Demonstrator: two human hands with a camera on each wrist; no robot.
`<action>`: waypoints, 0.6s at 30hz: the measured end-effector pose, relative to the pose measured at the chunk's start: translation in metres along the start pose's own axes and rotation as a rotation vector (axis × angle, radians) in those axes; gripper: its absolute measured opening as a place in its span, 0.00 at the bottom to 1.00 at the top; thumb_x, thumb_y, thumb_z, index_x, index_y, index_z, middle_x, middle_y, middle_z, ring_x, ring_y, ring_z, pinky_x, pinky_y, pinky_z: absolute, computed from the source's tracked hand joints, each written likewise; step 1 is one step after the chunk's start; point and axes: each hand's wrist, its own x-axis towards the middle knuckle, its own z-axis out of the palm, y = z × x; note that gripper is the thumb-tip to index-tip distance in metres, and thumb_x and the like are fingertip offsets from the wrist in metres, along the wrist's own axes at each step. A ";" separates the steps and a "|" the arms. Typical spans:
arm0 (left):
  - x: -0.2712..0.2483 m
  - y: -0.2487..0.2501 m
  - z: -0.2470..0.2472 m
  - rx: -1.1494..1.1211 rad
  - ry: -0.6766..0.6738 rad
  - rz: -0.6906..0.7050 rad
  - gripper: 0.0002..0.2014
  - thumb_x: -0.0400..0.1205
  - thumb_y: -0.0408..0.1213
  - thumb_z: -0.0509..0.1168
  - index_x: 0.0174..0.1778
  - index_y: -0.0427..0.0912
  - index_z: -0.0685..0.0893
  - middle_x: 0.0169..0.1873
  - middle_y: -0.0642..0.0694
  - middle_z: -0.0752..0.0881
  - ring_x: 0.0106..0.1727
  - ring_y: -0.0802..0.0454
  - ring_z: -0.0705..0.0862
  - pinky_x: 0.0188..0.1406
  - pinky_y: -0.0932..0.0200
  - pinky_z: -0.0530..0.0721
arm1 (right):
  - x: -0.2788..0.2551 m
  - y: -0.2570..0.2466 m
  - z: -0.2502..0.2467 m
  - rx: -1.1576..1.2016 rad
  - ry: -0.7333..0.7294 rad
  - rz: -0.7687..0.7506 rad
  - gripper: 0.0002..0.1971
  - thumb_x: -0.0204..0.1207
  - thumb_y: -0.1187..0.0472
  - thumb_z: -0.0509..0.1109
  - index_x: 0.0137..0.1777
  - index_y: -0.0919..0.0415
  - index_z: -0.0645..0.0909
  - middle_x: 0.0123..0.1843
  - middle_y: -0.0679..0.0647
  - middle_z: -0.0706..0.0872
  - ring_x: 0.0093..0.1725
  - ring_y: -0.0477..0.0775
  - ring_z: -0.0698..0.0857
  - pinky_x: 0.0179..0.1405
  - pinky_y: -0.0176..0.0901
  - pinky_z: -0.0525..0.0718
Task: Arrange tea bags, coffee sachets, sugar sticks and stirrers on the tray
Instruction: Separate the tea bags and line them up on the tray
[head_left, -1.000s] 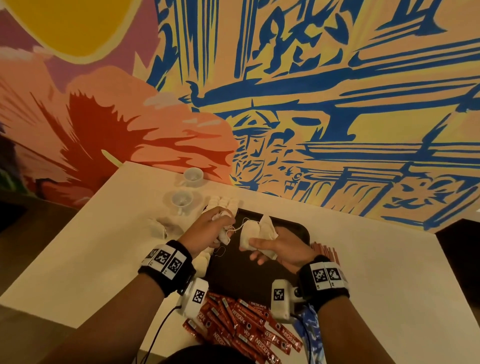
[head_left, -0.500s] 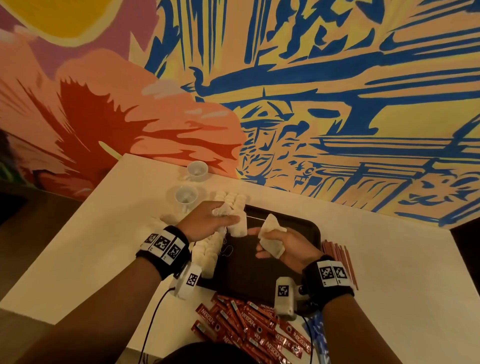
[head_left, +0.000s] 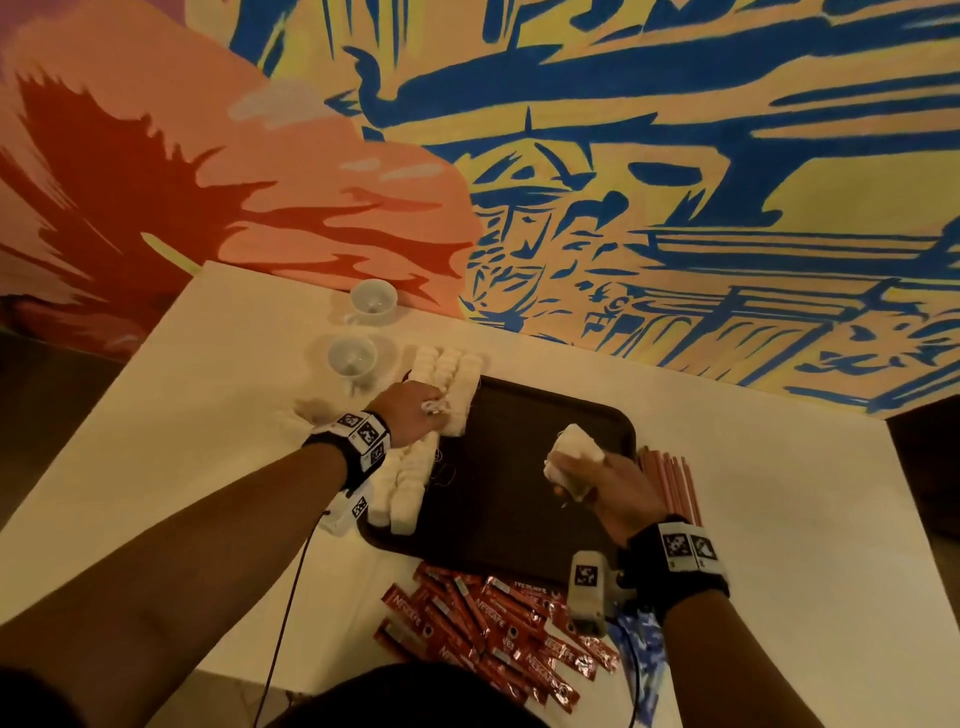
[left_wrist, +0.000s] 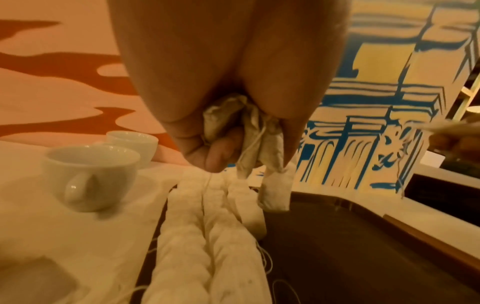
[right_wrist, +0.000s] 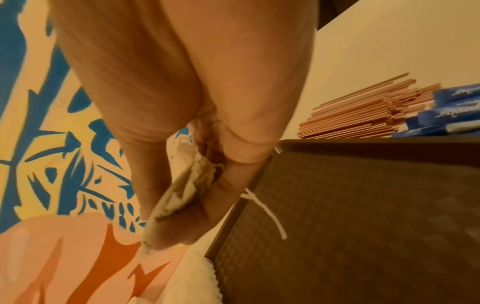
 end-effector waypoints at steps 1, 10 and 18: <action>0.004 -0.001 0.005 0.015 -0.029 0.001 0.21 0.86 0.46 0.68 0.71 0.37 0.82 0.73 0.39 0.80 0.74 0.39 0.77 0.71 0.52 0.72 | 0.001 0.002 -0.002 -0.011 0.004 -0.002 0.19 0.75 0.60 0.79 0.64 0.67 0.85 0.59 0.65 0.91 0.47 0.57 0.90 0.48 0.48 0.88; 0.045 -0.014 0.029 0.101 -0.136 -0.148 0.22 0.81 0.49 0.69 0.69 0.43 0.83 0.71 0.39 0.82 0.68 0.38 0.81 0.60 0.53 0.79 | 0.003 0.012 -0.011 -0.210 0.037 -0.014 0.20 0.75 0.51 0.78 0.63 0.60 0.85 0.58 0.58 0.91 0.57 0.59 0.91 0.59 0.52 0.88; 0.056 -0.013 0.021 0.089 -0.049 -0.151 0.13 0.83 0.49 0.63 0.55 0.45 0.84 0.66 0.39 0.83 0.63 0.37 0.81 0.60 0.51 0.76 | 0.001 0.011 -0.008 -0.269 0.002 0.005 0.13 0.80 0.55 0.74 0.62 0.57 0.84 0.58 0.56 0.92 0.58 0.56 0.91 0.65 0.54 0.87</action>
